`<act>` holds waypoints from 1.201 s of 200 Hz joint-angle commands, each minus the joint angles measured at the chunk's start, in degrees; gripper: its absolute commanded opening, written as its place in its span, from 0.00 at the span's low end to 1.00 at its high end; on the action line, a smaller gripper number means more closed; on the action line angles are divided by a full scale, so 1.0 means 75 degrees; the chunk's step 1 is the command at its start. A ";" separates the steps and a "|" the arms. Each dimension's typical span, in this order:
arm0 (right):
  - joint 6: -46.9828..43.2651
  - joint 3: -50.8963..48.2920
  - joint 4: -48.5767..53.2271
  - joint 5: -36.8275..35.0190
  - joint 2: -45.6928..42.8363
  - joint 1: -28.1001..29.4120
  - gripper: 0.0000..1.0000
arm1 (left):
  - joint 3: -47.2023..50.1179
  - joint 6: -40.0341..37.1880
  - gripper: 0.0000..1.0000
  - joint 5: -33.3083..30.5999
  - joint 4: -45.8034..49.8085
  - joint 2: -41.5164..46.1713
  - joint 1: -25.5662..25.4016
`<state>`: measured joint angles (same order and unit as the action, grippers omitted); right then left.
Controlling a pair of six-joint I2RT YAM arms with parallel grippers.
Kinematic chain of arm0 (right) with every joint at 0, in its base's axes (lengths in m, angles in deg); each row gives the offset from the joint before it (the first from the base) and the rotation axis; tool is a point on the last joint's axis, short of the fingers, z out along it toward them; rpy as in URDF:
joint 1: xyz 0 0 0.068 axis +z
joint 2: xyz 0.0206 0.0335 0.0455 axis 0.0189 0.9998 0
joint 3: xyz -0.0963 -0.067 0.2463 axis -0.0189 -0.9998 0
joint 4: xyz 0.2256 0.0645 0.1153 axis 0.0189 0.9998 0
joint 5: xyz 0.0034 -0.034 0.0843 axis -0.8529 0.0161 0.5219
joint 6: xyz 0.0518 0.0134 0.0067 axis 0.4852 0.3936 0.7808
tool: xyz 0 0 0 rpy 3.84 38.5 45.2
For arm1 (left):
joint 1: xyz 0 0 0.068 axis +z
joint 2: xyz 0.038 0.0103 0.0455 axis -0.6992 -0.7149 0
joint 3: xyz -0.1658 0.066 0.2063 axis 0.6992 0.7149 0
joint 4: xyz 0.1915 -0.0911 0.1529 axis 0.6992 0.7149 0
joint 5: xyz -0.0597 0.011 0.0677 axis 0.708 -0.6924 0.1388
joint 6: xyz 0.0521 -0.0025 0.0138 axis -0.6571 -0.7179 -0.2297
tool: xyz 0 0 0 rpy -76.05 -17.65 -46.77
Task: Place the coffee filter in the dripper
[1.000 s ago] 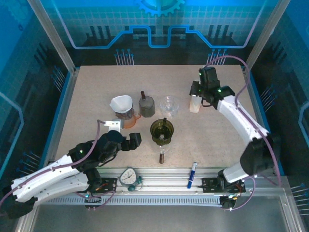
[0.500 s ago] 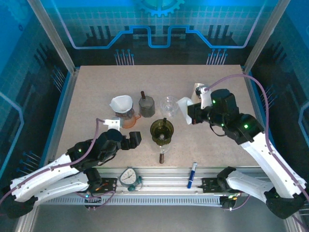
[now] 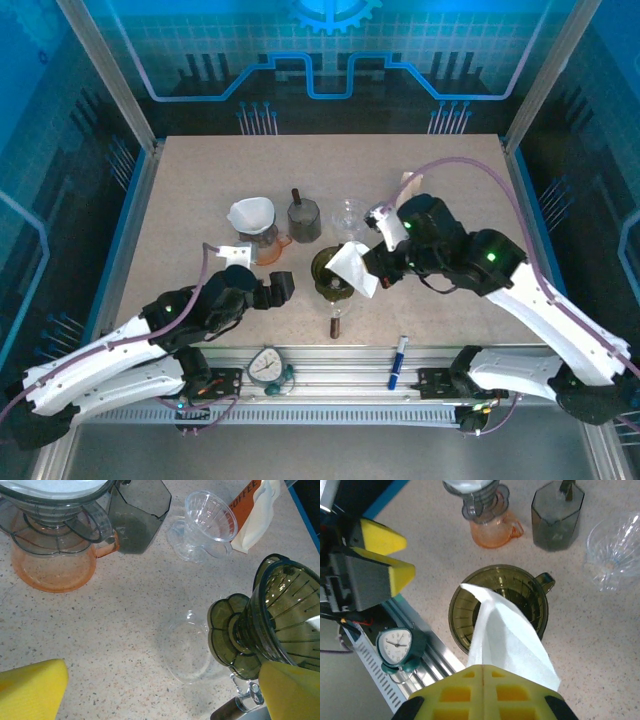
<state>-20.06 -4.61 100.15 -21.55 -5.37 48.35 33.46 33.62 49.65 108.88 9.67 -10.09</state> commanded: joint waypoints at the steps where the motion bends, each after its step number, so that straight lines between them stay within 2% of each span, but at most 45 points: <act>1: -0.0247 0.0602 0.0525 -0.0082 0.0430 0.0210 0.00 | -0.0331 -0.0069 0.99 0.0169 0.0134 -0.0002 -0.0031; 79: -0.0708 0.1725 0.1091 -0.0576 0.2064 0.0785 0.00 | -0.0442 -0.0193 0.99 0.0398 0.0079 0.0047 -0.0029; 122: -0.0832 0.1772 0.0933 -0.0725 0.2837 0.0904 0.00 | -0.0394 -0.0191 0.99 0.0480 0.0046 0.0063 -0.0028; 240: -0.0634 0.0972 0.0222 -0.0499 0.3219 0.0882 0.00 | -0.0378 -0.0135 0.99 0.0686 -0.0165 0.0023 -0.0028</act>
<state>-25.15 3.57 102.77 -26.25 18.23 54.38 31.91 33.44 53.93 108.62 9.67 -10.09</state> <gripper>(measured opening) 0.043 0.990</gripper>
